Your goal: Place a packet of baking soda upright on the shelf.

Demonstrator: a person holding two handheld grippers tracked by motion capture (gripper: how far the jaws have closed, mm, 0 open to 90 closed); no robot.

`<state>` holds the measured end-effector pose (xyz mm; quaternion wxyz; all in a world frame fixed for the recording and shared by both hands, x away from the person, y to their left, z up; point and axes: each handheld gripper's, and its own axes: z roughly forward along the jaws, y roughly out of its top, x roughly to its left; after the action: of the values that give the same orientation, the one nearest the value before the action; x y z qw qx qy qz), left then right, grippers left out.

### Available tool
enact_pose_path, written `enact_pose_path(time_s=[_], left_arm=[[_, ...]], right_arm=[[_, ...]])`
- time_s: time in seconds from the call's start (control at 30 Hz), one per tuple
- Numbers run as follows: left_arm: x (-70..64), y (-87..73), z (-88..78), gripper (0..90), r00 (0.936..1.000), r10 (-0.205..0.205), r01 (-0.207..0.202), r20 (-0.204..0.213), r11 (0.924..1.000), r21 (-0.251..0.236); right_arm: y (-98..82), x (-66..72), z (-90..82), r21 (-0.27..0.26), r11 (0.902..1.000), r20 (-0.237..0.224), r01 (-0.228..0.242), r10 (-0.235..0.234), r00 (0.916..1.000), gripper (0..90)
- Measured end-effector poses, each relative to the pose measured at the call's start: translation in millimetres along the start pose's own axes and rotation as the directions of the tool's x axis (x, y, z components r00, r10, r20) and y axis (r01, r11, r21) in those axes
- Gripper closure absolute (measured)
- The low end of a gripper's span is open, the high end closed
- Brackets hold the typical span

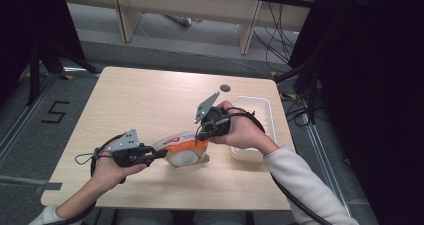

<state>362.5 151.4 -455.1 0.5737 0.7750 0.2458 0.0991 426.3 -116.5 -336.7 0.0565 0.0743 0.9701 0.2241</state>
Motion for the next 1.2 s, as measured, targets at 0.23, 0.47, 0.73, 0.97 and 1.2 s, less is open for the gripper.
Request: enact_pose_path(time_s=[0.23, 0.47, 0.73, 0.97, 1.2], left_arm=[[-9.8, -7.8, -10.3, 52.3, 0.9977, 0.018, -0.016, -0.065, 0.9993, 0.032], [-21.2, -22.0, -29.9, 41.7, 0.9917, -0.026, 0.031, -0.126, 0.9988, 0.037], [-23.6, -34.5, -45.6, 35.0, 0.981, -0.05, 0.057, -0.187, 0.998, 0.029], [-22.0, -35.8, -45.2, 34.3, 0.979, -0.056, 0.062, -0.196, 0.9978, 0.025], [-21.9, -36.0, -44.9, 34.4, 0.9789, -0.061, 0.066, -0.195, 0.9976, 0.021]], right_arm=[[2.4, -6.1, -9.2, 0.004, 1.0, 0.002, 0.008, -0.008, 1.0, 90.0], [1.6, -11.9, -19.9, 0.014, 0.9999, 0.006, -0.002, 0.002, 1.0, 90.0], [-1.2, -18.5, -38.5, 0.021, 0.9995, 0.025, -0.022, 0.021, 0.9995, 90.0], [-3.2, -24.9, -57.2, 0.005, 0.9993, 0.044, -0.036, 0.036, 0.9984, 90.0], [-2.5, -31.8, -72.9, -0.004, 0.9991, 0.057, -0.042, 0.042, 0.9975, 90.0]])
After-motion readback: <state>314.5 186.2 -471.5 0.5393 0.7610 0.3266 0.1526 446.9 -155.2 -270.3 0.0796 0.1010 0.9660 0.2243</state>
